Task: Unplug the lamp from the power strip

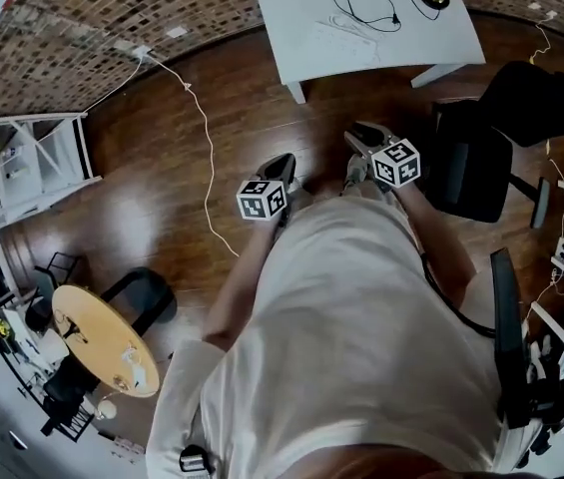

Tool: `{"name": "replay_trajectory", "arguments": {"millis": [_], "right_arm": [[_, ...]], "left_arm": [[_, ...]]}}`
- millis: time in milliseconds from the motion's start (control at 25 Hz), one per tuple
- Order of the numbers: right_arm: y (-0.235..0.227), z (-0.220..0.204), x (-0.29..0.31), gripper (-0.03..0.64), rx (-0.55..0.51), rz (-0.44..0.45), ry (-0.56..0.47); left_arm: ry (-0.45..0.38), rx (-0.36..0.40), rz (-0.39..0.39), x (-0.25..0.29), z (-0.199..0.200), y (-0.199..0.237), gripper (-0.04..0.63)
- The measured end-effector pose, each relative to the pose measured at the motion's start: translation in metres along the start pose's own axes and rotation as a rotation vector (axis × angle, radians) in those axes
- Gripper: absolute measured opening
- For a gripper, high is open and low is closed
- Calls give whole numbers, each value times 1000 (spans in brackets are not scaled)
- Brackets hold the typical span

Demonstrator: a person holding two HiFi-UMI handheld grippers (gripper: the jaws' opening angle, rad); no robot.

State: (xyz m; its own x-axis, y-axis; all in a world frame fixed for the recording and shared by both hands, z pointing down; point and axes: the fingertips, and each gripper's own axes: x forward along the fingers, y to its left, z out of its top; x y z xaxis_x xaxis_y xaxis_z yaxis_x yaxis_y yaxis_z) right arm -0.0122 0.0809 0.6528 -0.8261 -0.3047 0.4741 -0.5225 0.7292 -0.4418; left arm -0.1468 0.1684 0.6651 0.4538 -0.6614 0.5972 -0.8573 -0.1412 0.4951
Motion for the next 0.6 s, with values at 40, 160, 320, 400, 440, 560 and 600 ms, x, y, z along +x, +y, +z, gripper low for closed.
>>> {"name": "replay_trajectory", "arguments": {"millis": [40,160,320,400,440,560,600], "right_arm": [[13,-2,11,106,-3,14,2],[48,-4,40,106,-7,43,-7],[83,-6,70,103,-79,10,-2],[99,-10,83,101,-208,-33,36],[107,-14,88,101,-269,-49,56],[127,-22,93,100,-312,-79,78],[129,-23,92,100,-295,-91,73]], "left_arm": [[-5,2,8,-10,1,10,3],[-14,33,15,-39,4,35,3],[-26,107,9,-76,9,66,3],[-29,131,12,-90,10,86,3],[-28,133,15,-96,10,96,3],[-19,120,14,-108,5,115,3],[-13,118,6,-109,3,116,3]]}}
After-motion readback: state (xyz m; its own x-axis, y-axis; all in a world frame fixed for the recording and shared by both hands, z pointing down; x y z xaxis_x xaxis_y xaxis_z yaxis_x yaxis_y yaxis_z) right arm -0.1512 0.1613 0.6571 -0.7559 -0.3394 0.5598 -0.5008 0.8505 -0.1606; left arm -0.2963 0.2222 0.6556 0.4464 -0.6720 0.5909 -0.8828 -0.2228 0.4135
